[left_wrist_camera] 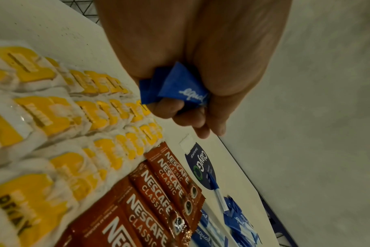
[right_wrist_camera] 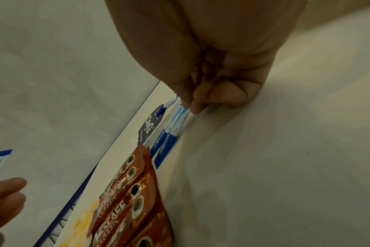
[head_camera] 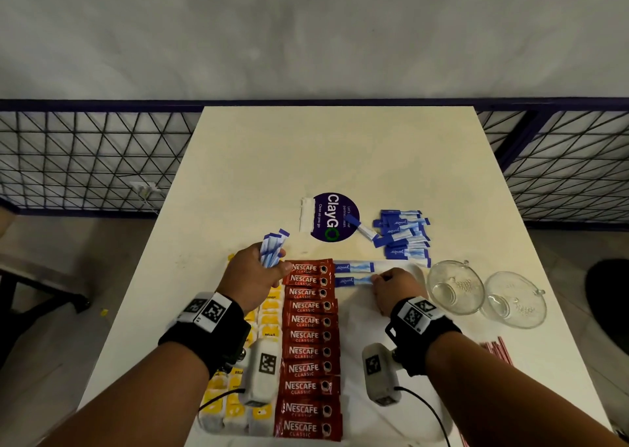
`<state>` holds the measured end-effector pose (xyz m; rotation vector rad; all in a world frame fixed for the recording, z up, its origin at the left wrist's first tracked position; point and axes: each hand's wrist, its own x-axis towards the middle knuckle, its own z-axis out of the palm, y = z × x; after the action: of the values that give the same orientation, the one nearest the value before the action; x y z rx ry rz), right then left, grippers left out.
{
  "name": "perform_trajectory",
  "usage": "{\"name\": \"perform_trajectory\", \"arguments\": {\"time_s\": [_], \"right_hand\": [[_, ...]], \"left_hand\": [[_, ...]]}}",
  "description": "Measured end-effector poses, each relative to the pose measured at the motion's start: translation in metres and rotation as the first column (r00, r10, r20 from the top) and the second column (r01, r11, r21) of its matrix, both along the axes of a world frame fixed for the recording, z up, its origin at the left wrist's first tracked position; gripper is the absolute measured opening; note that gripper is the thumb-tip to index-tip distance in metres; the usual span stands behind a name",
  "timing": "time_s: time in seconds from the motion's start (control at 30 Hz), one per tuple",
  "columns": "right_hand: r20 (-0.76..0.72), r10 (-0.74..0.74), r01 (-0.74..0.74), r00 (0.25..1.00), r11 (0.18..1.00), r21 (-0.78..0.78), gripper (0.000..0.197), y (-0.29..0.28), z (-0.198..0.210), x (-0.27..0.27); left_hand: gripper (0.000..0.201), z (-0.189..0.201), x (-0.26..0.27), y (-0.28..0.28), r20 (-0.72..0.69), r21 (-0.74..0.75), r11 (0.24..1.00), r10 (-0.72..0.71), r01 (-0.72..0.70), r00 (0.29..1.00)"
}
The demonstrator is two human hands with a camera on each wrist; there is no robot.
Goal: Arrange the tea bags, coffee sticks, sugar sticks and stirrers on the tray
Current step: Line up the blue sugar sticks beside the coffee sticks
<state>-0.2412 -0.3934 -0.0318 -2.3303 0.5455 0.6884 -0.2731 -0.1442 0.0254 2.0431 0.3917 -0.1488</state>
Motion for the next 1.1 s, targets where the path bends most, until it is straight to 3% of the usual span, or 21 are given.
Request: {"name": "perform_trajectory", "arguments": {"time_s": [0.87, 1.0, 1.1], "right_hand": [[-0.053, 0.066, -0.07, 0.996, 0.993, -0.09, 0.04, 0.003, 0.003, 0.008], [-0.026, 0.025, -0.027, 0.999, 0.997, -0.077, 0.045, 0.003, 0.007, 0.003], [0.093, 0.03, -0.031, 0.995, 1.0, 0.008, 0.047, 0.012, 0.015, -0.005]], "left_hand": [[0.014, 0.002, -0.005, 0.001, -0.023, 0.024, 0.999, -0.021, 0.021, 1.0], [0.014, 0.001, -0.005, 0.002, -0.053, -0.043, 0.998, -0.04, 0.038, 0.998], [0.016, 0.004, -0.009, -0.002, -0.109, -0.137, 0.979, -0.166, 0.151, 0.98]]}}
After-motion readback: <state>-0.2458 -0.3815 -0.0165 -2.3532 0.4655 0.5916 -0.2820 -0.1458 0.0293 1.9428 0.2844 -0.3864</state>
